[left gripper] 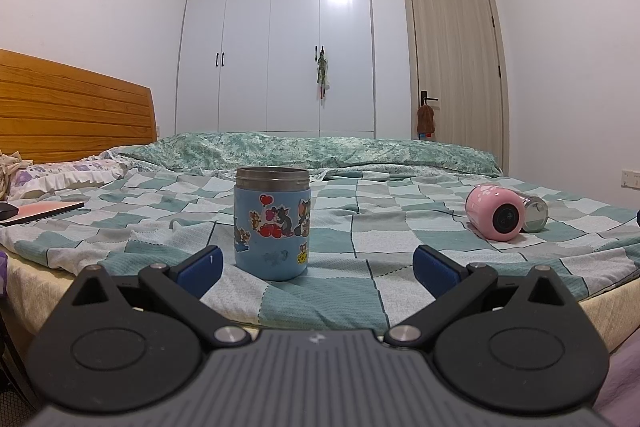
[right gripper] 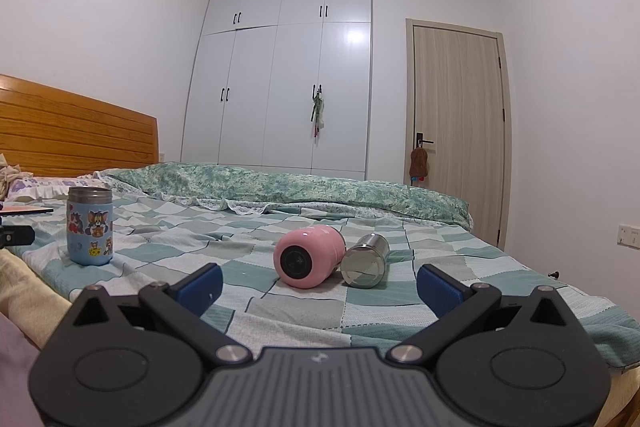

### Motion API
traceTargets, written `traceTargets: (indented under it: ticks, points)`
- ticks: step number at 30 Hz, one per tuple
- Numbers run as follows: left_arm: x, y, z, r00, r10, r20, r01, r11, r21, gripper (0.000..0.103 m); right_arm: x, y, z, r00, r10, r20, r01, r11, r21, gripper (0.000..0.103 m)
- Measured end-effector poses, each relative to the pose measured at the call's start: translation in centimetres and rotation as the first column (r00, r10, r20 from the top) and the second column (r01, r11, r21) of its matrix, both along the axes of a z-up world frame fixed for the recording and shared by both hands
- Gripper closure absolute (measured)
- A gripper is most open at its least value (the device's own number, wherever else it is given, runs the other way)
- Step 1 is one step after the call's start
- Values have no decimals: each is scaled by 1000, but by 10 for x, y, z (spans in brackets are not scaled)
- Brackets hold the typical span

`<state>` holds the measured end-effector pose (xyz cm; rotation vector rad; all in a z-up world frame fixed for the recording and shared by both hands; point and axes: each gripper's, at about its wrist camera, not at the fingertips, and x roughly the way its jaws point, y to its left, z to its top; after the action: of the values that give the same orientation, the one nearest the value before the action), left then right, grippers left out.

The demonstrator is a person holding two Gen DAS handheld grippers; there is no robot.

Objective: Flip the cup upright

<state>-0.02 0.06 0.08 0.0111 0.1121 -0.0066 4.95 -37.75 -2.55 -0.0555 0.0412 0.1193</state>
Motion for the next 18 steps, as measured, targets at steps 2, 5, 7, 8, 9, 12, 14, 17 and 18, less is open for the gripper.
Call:
traceTargets:
  ticks: [2, 5, 7, 8, 9, 12, 14, 17, 18]
  points:
    - [0, 0, 0, 1000, 1, 0, -1, 1000, 0, 0, 0, 0, 0, 1000, 0, 1, 0, 1000, 0, 0]
    - [0, 0, 0, 1000, 0, 0, 0, 1000, 1, 0, 0, 0, 0, 1000, 0, 0, 0, 1000, 0, 0]
    - [2, 0, -1, 1000, -1, 1, 1, 1000, 1, 0, 0, 0, 0, 1000, 0, 0, 0, 1000, 0, 0]
    - [2, -1, -1, 1000, 0, 1, 0, 1000, 1, 0, 0, 0, 0, 1000, 0, 0, 0, 1000, 0, 0]
    - [2, -1, -1, 1000, 0, 1, 0, 1000, 1, 0, 0, 0, 0, 1000, 0, 0, 0, 1000, 0, 0]
    - [2, -1, -1, 1000, 0, 1, 0, 1000, 1, 0, 0, 0, 0, 1000, 0, 1, 0, 1000, 0, 0]
    - [2, -1, -1, 1000, 0, 1, 0, 1000, 1, 0, 0, 0, 0, 1000, 0, 0, 0, 1000, -1, 0]
    - [2, -1, -1, 1000, -1, 3, 1, 1000, 0, 0, 0, 0, 0, 1000, 0, 1, 0, 1000, -1, 0]
    - [0, -1, 0, 1000, -2, 4, 2, 1000, 0, 0, 0, 0, 0, 1000, 0, 0, 0, 1000, -1, 0]
